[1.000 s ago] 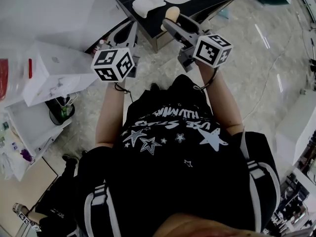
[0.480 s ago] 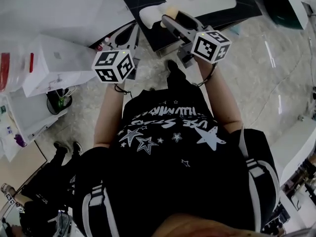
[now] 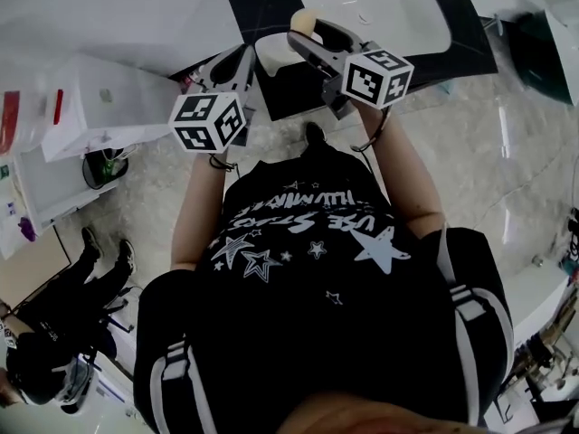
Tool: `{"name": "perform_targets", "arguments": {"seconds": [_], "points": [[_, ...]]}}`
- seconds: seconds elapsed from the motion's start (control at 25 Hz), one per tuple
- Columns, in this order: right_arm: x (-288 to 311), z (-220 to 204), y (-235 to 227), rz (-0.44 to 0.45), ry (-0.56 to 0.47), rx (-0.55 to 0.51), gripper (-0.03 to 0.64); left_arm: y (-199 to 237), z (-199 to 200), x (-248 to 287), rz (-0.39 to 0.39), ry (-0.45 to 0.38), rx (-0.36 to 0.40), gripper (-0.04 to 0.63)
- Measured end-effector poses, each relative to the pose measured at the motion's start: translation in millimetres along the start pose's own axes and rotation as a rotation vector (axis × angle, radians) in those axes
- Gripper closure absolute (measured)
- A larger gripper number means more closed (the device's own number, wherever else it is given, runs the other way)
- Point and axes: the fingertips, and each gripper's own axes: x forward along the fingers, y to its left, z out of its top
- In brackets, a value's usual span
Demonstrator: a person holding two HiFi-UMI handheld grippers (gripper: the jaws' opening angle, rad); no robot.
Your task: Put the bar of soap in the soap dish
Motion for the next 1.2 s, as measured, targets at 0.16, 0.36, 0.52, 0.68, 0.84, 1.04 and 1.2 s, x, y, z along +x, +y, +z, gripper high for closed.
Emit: {"name": "perform_targets", "arguments": {"seconds": [0.16,0.36,0.52,0.68,0.84,1.04,1.2], "points": [[20,-11,-11,0.057,0.108,-0.118,0.353,8,2,8,0.055,-0.005,-0.012,0.584],[36,-30,-23,0.139,0.256,-0.31,0.353,16,-6,20,0.123,0.0,-0.041,0.584],[42,-44,-26,0.212,0.342,-0.464,0.353,21,-18,25,0.182,0.014,-0.058,0.584],[49,-61,-29,0.279,0.427,-0.595,0.353,29,-32,31,0.233,0.038,-0.08,0.584],[52,-76,-31,0.355,0.507,-0.659,0.353,34,-44,38,0.271,0.056,-0.099,0.584],[57,-90,-31,0.441,0.594,-0.756,0.353,38,-50,38,0.318,0.066,-0.116,0.584],[60,-102,-34,0.465,0.672,-0.784,0.353,39,-54,34,0.329,0.083,-0.12,0.584]]}}
